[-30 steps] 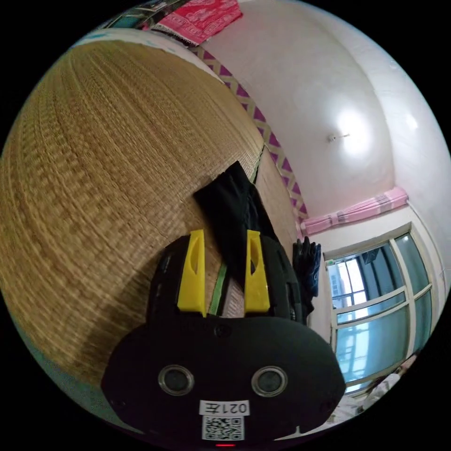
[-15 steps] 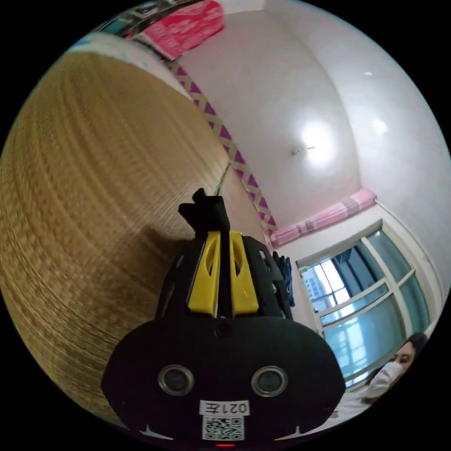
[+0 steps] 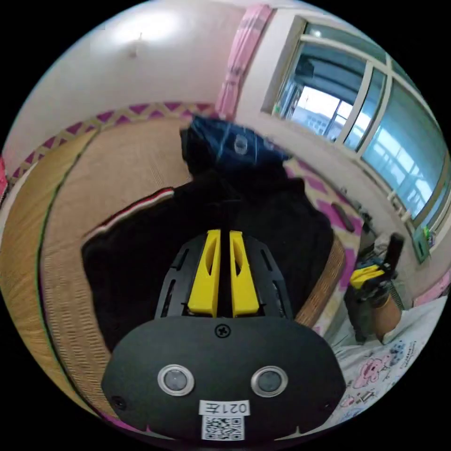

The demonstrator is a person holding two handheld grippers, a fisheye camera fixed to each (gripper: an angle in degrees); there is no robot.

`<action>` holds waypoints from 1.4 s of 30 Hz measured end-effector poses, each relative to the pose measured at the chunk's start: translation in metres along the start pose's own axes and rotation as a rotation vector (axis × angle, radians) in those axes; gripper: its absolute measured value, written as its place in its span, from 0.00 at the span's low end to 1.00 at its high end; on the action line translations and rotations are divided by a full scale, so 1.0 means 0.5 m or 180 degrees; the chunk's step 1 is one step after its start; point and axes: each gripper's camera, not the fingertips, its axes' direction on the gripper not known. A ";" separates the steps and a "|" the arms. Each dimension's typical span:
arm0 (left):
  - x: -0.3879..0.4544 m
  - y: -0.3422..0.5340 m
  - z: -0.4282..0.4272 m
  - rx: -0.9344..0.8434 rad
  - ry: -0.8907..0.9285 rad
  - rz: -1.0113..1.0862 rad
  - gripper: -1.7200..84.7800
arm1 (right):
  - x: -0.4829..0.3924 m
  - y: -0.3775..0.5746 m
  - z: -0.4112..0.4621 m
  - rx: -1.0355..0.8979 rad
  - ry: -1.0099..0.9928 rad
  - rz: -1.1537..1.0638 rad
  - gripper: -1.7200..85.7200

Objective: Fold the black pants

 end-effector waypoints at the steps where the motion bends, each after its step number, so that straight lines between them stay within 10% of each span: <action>1: 0.018 0.017 0.076 -0.0284 -0.0037 -0.0006 0.02 | 0.004 0.000 -0.003 -0.0005 0.0000 0.0008 0.03; 14: 0.154 0.118 0.105 0.0247 0.0725 0.0547 0.01 | 0.242 0.041 -0.203 0.1125 0.0934 0.2103 0.15; 31: 0.070 0.278 -0.019 0.0656 0.0960 0.0013 0.01 | 0.402 -0.029 -0.087 0.1684 -0.0251 0.3279 0.17; 37: 0.019 0.318 -0.041 0.0755 0.0957 -0.0176 0.01 | 0.349 -0.122 -0.039 0.1616 -0.0022 0.2896 0.11; 42: -0.033 0.365 -0.066 0.0790 0.0971 -0.0332 0.01 | -0.010 -0.403 0.078 0.0913 0.0936 0.0900 0.11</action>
